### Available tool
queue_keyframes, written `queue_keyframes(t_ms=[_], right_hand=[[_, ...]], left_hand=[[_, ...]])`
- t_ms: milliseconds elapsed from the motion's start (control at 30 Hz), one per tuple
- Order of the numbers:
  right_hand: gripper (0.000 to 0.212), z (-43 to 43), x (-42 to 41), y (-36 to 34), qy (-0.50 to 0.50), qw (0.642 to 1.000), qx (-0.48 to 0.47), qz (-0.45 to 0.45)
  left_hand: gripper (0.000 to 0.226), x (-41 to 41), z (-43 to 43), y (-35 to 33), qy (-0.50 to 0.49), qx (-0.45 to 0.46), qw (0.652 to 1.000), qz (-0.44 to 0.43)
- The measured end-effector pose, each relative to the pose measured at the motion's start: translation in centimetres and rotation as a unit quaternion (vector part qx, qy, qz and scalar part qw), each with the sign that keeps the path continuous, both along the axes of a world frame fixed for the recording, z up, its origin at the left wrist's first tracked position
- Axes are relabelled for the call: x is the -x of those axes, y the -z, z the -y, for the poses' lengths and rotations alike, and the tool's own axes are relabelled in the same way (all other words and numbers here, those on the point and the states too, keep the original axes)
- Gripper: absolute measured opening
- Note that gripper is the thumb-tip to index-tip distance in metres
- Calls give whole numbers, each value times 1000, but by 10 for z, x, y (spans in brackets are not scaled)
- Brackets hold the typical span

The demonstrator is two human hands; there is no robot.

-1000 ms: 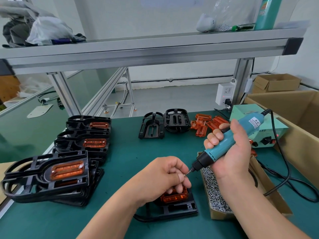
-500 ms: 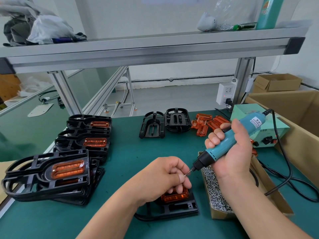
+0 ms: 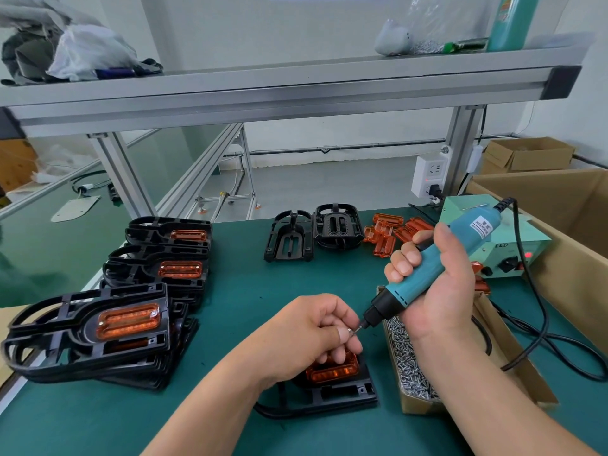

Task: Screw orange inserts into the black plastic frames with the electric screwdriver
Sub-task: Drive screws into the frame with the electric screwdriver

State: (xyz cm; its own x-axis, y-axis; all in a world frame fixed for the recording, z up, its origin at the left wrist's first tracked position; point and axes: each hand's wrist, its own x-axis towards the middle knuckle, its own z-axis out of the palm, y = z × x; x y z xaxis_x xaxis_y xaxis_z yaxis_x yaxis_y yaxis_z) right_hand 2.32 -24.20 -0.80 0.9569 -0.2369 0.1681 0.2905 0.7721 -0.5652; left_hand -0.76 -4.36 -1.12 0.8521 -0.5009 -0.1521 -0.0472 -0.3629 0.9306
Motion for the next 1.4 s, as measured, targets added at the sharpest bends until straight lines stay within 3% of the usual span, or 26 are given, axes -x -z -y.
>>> queue_keyframes(t_ms=[1400], right_hand=[[31,0,0,-1,8,999,-18,-26]], left_hand=[[18,0,-1,1,2,2,1000,-10]])
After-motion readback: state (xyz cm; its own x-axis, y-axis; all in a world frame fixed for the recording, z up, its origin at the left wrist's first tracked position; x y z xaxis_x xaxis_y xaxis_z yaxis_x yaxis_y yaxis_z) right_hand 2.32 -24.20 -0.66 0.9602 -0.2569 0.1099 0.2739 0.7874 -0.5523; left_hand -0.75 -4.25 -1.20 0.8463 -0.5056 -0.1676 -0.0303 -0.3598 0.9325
